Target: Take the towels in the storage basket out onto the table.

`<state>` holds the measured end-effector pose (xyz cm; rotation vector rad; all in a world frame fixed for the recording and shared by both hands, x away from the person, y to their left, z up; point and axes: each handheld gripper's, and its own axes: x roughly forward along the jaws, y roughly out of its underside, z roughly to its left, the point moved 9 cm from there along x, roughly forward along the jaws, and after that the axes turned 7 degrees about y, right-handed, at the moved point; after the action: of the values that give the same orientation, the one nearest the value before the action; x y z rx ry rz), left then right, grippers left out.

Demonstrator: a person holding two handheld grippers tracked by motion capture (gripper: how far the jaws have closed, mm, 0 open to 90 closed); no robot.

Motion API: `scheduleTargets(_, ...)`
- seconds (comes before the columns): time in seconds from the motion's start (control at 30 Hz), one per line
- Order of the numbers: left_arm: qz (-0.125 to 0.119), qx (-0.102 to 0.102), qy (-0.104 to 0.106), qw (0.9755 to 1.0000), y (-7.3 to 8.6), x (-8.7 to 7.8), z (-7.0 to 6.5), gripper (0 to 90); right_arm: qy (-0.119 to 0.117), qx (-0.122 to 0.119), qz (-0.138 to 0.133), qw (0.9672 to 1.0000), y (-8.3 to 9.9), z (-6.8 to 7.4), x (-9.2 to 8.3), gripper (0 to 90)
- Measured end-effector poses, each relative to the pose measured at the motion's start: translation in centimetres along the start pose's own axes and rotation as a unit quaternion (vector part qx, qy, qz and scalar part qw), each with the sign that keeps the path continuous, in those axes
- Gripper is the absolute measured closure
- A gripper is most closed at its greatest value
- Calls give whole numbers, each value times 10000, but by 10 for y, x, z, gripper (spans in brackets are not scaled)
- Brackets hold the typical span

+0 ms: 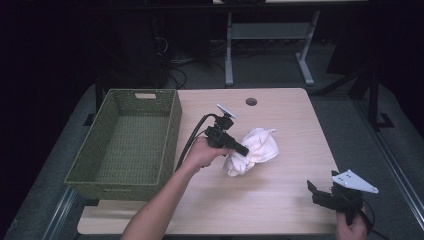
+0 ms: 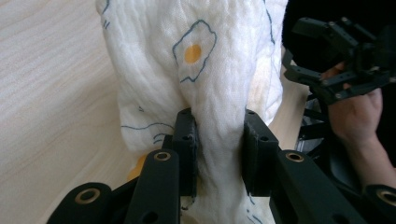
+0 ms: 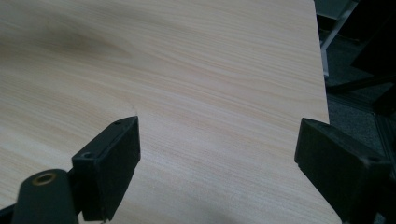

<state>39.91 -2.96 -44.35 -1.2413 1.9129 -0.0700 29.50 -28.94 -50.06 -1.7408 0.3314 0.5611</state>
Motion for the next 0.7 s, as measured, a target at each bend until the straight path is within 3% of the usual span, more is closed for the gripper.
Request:
scheduleTargets(0.43,-64,-213,-126,9997,1,22,18,693,-5,28,-11,10000,0,-1,0,139)
scheduleTargets(0.7,-277,-307,-182,9990,-5,29,18,683,-9,6,-8,10000,0,0,0,139)
